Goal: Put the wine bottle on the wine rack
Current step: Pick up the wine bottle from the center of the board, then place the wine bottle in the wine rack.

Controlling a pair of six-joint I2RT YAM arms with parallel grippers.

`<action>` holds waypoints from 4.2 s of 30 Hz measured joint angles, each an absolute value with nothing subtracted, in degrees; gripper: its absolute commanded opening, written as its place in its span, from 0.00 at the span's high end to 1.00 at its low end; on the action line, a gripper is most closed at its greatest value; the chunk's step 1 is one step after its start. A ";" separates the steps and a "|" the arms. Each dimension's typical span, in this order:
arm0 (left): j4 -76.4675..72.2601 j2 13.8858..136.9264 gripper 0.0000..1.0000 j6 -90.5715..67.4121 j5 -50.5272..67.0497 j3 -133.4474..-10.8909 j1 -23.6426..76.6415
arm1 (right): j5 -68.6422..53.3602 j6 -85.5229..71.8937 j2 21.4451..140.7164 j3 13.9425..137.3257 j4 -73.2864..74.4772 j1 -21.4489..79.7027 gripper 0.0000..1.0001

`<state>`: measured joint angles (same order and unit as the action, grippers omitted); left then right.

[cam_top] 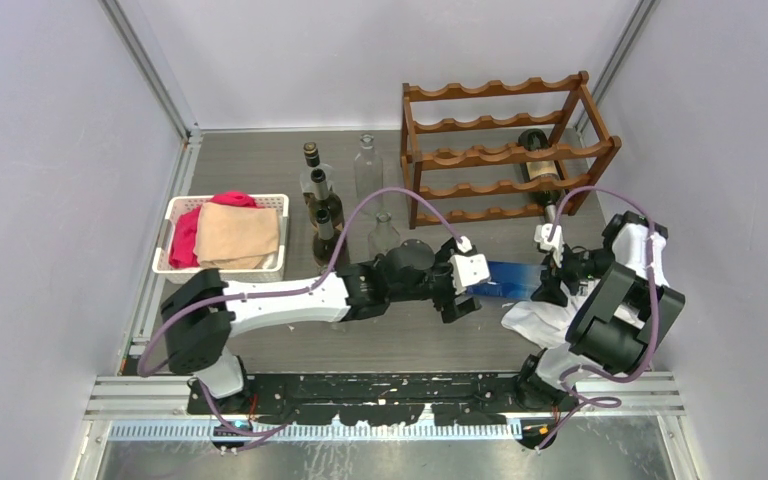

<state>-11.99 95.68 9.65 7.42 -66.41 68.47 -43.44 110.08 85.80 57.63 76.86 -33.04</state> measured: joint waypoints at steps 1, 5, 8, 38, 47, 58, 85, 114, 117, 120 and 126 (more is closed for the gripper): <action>-11.03 94.56 0.17 9.41 7.66 -66.92 68.53 | -43.70 110.48 85.91 57.98 77.65 -33.98 0.99; -4.97 90.54 0.17 8.78 8.97 -70.13 68.51 | -43.94 110.76 85.93 58.08 80.47 -37.15 0.99; 2.70 87.00 0.17 8.05 9.74 -74.26 68.51 | -44.25 109.43 85.86 58.08 81.84 -39.33 0.99; 31.59 50.48 0.00 8.93 -11.99 -64.31 40.40 | -49.17 50.96 66.83 51.81 59.35 -47.44 0.99; 23.46 41.63 0.00 9.06 -17.04 -56.29 37.21 | -49.23 36.36 66.87 48.31 46.92 -47.44 0.99; 19.42 41.21 0.00 9.28 -18.37 -53.65 36.99 | -51.40 23.79 71.61 45.71 35.55 -46.85 0.99; 16.60 40.88 0.00 10.92 -18.98 -51.11 36.62 | -36.93 3.27 82.15 40.29 -1.28 -24.97 0.99; 16.01 41.78 0.01 12.45 -19.07 -50.19 34.74 | -32.99 -15.90 98.76 38.57 -37.69 -19.97 0.99; 15.99 41.82 0.01 12.45 -19.05 -50.19 34.70 | -32.88 -16.45 99.53 38.57 -38.98 -19.66 0.99; 15.94 42.02 0.01 12.45 -19.03 -50.19 34.57 | -32.77 -16.51 100.14 38.59 -39.79 -19.18 0.99; 15.84 42.39 0.01 12.45 -18.94 -50.00 34.30 | -31.55 -16.25 100.57 38.94 -39.75 -17.67 0.99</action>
<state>15.84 42.39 12.45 -18.94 -50.00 34.30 -31.55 -16.25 100.57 38.94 -39.75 -17.67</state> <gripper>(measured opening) 0.991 0.681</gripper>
